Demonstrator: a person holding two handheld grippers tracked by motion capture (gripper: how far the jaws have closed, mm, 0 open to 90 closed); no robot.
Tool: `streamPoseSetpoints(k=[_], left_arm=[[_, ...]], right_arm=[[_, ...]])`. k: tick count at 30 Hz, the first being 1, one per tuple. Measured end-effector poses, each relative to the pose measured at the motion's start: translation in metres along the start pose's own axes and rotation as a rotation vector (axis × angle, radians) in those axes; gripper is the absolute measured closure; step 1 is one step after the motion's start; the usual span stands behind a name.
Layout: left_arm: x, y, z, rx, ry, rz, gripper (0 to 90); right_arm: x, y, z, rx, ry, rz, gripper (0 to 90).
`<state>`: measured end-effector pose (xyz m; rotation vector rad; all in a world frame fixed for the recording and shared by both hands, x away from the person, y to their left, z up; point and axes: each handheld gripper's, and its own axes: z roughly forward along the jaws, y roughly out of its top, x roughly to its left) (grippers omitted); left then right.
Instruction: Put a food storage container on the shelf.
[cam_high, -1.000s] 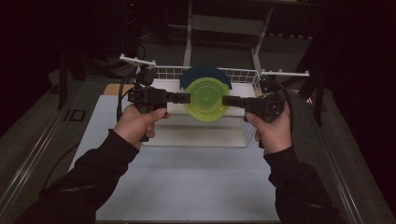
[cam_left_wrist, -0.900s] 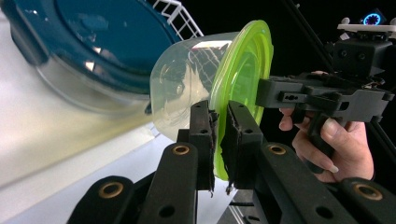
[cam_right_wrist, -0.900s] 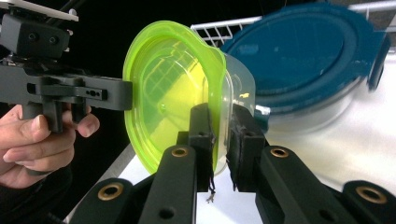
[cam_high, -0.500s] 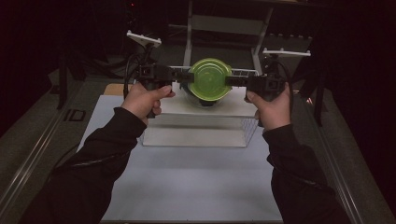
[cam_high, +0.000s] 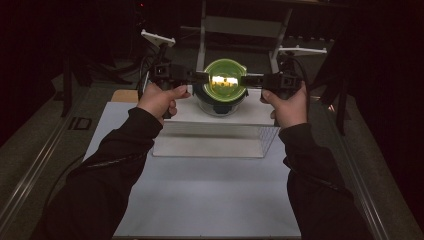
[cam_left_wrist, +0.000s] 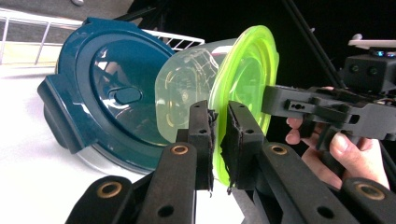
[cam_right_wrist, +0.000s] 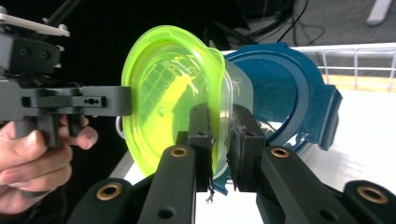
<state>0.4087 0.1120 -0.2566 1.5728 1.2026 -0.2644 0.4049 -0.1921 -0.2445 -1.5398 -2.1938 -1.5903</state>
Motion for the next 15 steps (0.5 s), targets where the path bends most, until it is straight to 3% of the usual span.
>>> streamPoseSetpoints(k=[3,8,15], left_arm=[[0.003,0.003,0.002,-0.010,-0.008,-0.009,79.2],[0.006,0.004,0.006,-0.031,0.001,-0.015,75.8],[0.012,0.009,0.011,-0.062,0.016,-0.033,73.5]], right_arm=[[-0.003,0.004,0.002,0.010,0.005,0.018,79.2],[-0.003,0.010,0.007,0.010,-0.035,0.023,76.8],[-0.007,0.017,0.014,-0.003,-0.050,0.041,73.7]])
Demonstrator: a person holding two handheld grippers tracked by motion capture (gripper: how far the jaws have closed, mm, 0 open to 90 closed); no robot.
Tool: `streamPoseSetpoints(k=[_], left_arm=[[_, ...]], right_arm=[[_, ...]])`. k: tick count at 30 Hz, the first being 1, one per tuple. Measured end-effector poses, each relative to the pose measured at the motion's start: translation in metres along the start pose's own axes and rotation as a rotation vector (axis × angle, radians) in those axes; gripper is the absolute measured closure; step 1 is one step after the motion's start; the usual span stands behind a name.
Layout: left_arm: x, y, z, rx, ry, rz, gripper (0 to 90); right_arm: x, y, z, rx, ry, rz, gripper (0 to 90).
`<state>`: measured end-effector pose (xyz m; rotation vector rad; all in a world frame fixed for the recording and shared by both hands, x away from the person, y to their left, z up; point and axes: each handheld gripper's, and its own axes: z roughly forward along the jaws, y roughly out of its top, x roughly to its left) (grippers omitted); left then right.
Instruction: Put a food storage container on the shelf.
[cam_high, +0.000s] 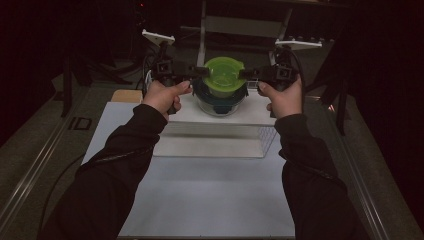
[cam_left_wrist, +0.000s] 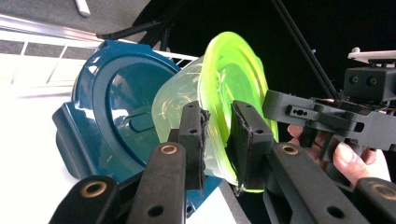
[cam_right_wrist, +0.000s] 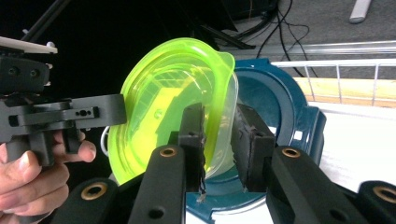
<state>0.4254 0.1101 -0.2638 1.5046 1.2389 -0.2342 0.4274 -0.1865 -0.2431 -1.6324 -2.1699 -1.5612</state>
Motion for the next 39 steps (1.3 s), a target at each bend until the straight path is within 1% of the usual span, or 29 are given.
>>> streamPoseSetpoints(k=[3,7,15,17,19,20,21,23,24,25,26,27,28,29,31,33,34,36,37,39], left_arm=[[0.002,0.001,0.003,-0.009,0.013,-0.002,71.8],[0.004,0.002,0.007,-0.016,0.006,-0.007,69.5],[0.004,0.002,0.009,-0.033,0.022,0.001,67.1],[0.004,0.002,0.010,-0.034,0.032,0.011,64.4],[0.004,0.002,0.010,-0.044,0.032,0.019,60.7],[0.003,0.002,0.009,-0.049,0.041,0.027,58.7],[0.002,0.002,0.008,-0.053,0.039,0.028,57.6],[0.003,0.003,0.006,-0.064,0.033,0.024,54.0],[0.003,0.003,0.004,-0.073,0.031,0.020,53.6],[0.002,0.003,0.003,-0.080,0.036,0.027,53.6],[0.002,0.003,0.001,-0.082,0.038,0.030,52.1],[0.001,0.003,0.000,-0.083,0.030,0.031,51.3],[0.000,0.002,-0.001,-0.081,0.031,0.035,50.5],[-0.002,0.001,-0.003,-0.086,0.036,0.045,49.4],[-0.005,-0.001,-0.007,-0.078,0.035,0.057,47.8],[-0.012,-0.004,-0.011,-0.070,0.047,0.083,47.7],[-0.014,-0.006,-0.013,-0.075,0.039,0.086,47.7],[-0.019,-0.009,-0.017,-0.073,0.037,0.108,47.7],[-0.022,-0.011,-0.019,-0.074,0.035,0.119,47.7],[-0.025,-0.015,-0.022,-0.070,0.030,0.135,46.0]], right_arm=[[-0.001,0.003,0.003,0.000,-0.009,-0.003,72.6],[-0.004,0.006,0.007,-0.001,-0.017,0.000,70.9],[-0.007,0.011,0.012,-0.007,-0.022,0.015,71.1],[-0.007,0.012,0.012,-0.008,-0.027,0.013,69.9],[-0.008,0.013,0.012,-0.009,-0.018,0.011,66.4],[-0.007,0.013,0.010,-0.017,-0.018,0.009,64.7],[-0.007,0.014,0.009,-0.022,-0.011,0.004,61.4],[-0.004,0.014,0.006,-0.030,-0.027,-0.021,55.7],[-0.004,0.015,0.005,-0.032,-0.024,-0.023,54.5],[-0.004,0.015,0.003,-0.031,-0.021,-0.024,52.4],[-0.004,0.016,0.001,-0.036,-0.025,-0.030,51.3],[-0.003,0.016,-0.001,-0.038,-0.021,-0.035,50.7],[-0.003,0.015,-0.002,-0.033,-0.014,-0.038,47.6],[-0.002,0.015,-0.003,-0.027,-0.010,-0.047,44.5],[0.000,0.012,-0.005,-0.015,-0.004,-0.063,40.3],[0.001,0.009,-0.007,-0.019,0.001,-0.072,37.6],[0.002,0.008,-0.008,-0.020,0.008,-0.076,36.2],[0.003,0.006,-0.012,-0.029,0.007,-0.085,34.2],[0.004,0.005,-0.013,-0.031,0.019,-0.082,32.5],[0.006,0.004,-0.016,-0.038,0.017,-0.087,30.4]])
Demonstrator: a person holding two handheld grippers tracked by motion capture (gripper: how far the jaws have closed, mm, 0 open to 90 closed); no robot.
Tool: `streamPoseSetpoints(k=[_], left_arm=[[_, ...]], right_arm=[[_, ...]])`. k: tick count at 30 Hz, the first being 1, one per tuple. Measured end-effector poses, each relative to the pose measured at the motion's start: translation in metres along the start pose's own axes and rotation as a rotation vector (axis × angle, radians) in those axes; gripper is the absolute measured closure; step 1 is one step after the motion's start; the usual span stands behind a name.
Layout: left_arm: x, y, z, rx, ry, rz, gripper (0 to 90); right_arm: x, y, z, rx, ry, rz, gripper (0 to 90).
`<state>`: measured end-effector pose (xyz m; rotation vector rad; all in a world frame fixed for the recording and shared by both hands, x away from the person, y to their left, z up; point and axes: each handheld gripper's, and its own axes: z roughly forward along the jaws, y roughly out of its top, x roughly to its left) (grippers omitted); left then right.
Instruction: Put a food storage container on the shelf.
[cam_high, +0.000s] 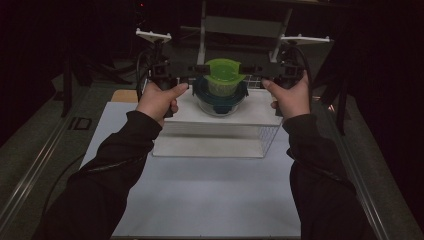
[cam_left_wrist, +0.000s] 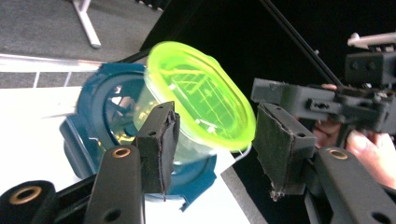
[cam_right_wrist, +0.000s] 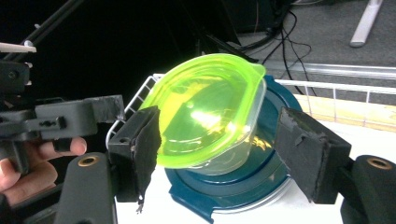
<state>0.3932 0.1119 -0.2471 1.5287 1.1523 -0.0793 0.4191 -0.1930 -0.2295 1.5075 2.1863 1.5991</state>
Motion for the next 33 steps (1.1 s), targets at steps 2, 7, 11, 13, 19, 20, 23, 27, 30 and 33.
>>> streamPoseSetpoints(k=[2,7,11,13,19,20,23,27,30,33], left_arm=[[-0.003,-0.004,-0.003,0.008,-0.014,0.028,43.8],[-0.005,-0.020,-0.011,0.008,-0.111,0.122,28.9],[-0.007,-0.036,-0.014,-0.017,-0.108,0.209,20.2],[-0.008,-0.039,-0.015,-0.018,-0.115,0.220,12.5],[-0.010,-0.057,-0.018,-0.040,-0.100,0.281,0.3],[-0.011,-0.065,-0.019,-0.039,-0.100,0.295,0.3],[-0.011,-0.078,-0.022,-0.040,-0.120,0.306,0.3],[-0.011,-0.089,-0.024,-0.033,-0.126,0.338,0.3],[-0.011,-0.100,-0.026,-0.026,-0.120,0.369,0.3],[-0.012,-0.119,-0.027,-0.022,-0.107,0.416,0.3]], right_arm=[[0.002,-0.002,-0.002,-0.003,0.006,-0.006,27.3],[0.003,-0.012,-0.005,-0.005,0.037,-0.045,18.7],[0.005,-0.024,-0.007,-0.005,0.043,-0.072,17.9],[0.006,-0.030,-0.008,-0.006,0.040,-0.083,18.3],[0.009,-0.050,-0.012,0.002,0.052,-0.122,18.1],[0.010,-0.054,-0.013,0.001,0.051,-0.128,18.1],[0.010,-0.075,-0.016,0.003,0.085,-0.145,18.0],[0.005,-0.097,-0.016,0.012,0.104,-0.140,18.0],[0.001,-0.112,-0.016,0.023,0.103,-0.147,17.9],[-0.003,-0.127,-0.017,0.023,0.102,-0.153,17.9]])
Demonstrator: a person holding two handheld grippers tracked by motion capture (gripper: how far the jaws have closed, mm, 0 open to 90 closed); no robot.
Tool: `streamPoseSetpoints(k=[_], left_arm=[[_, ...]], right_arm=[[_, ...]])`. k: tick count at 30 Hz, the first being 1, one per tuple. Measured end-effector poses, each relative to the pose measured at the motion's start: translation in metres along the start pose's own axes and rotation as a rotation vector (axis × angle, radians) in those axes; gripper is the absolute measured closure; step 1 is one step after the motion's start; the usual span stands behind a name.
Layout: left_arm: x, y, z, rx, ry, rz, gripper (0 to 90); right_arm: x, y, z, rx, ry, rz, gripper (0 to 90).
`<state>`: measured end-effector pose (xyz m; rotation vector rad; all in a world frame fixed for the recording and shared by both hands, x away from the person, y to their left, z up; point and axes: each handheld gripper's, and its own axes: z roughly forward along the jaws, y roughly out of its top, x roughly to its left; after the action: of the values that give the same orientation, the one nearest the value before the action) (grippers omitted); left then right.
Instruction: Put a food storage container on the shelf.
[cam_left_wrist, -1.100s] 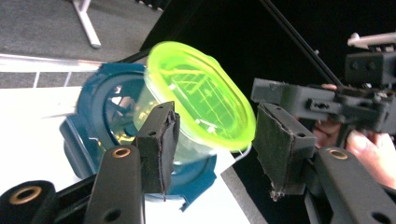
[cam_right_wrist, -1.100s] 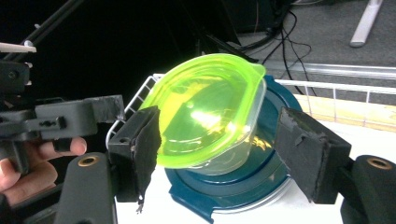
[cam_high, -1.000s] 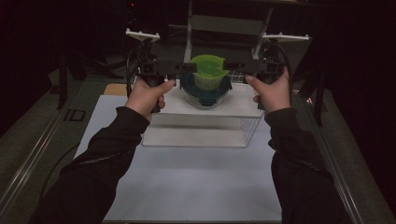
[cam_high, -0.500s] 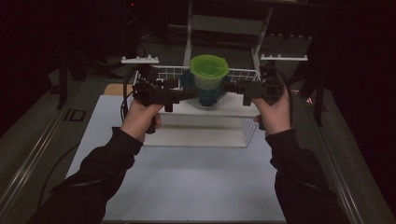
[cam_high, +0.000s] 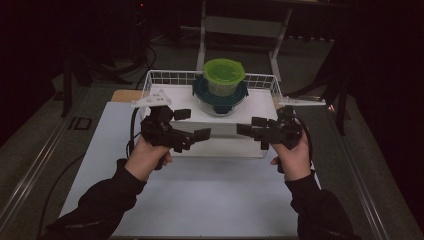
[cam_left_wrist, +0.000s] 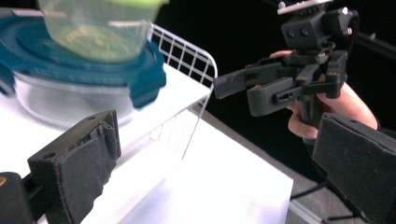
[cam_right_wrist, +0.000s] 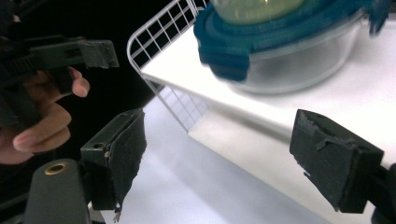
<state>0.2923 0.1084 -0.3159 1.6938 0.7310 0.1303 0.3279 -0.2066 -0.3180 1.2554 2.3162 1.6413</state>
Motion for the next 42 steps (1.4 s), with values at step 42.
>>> streamPoseSetpoints(k=[42], left_arm=[[-0.014,-0.168,0.006,0.158,-0.016,0.123,0.3]], right_arm=[[-0.021,-0.150,0.011,0.040,-0.060,-0.047,17.5]])
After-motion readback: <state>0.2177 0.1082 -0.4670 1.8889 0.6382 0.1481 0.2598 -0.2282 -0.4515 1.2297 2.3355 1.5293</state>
